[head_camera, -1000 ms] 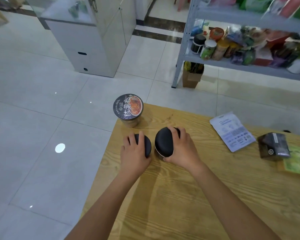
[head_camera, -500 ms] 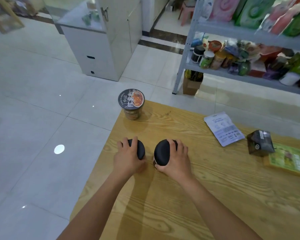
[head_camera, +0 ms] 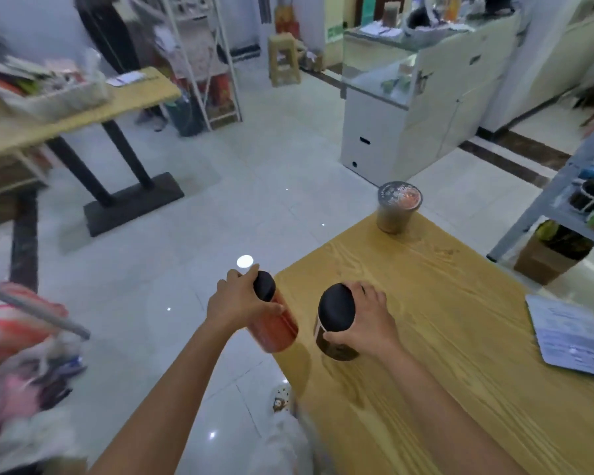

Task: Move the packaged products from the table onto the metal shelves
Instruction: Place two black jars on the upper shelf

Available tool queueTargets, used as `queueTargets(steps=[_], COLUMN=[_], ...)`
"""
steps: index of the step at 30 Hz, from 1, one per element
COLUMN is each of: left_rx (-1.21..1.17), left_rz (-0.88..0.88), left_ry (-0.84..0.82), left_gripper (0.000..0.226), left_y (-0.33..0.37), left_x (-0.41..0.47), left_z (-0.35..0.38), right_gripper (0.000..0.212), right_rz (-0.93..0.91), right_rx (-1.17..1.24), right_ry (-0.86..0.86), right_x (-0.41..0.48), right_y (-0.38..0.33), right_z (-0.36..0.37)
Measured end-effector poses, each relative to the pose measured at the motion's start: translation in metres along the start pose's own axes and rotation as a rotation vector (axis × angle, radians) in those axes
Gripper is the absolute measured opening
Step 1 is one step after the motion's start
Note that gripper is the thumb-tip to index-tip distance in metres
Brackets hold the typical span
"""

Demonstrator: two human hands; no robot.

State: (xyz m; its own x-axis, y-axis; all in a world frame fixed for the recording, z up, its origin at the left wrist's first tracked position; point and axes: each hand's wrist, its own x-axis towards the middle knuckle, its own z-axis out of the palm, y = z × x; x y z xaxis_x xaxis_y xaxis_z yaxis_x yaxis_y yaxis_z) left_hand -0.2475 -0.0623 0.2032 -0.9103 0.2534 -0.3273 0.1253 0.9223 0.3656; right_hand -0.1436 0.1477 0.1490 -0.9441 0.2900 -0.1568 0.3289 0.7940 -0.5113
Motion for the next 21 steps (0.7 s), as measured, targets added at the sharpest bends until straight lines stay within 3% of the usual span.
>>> queueTargets(steps=[10,21], left_rx=[-0.165,-0.247], left_rz=[-0.405,-0.899], left_ry=[0.271,0.582], left_gripper=[0.107,0.105], left_y=[-0.169,-0.336], left_x=[-0.128,-0.301], left_z=[-0.074,-0.111], right_gripper=[0.096,0.096], right_rz=[-0.629,-1.175], right_rx=[0.099,0.134], right_ry=[-0.241,-0.568], right_x=[0.002,-0.074], right_y=[-0.201,-0.430], right_z=[0.056,0.178])
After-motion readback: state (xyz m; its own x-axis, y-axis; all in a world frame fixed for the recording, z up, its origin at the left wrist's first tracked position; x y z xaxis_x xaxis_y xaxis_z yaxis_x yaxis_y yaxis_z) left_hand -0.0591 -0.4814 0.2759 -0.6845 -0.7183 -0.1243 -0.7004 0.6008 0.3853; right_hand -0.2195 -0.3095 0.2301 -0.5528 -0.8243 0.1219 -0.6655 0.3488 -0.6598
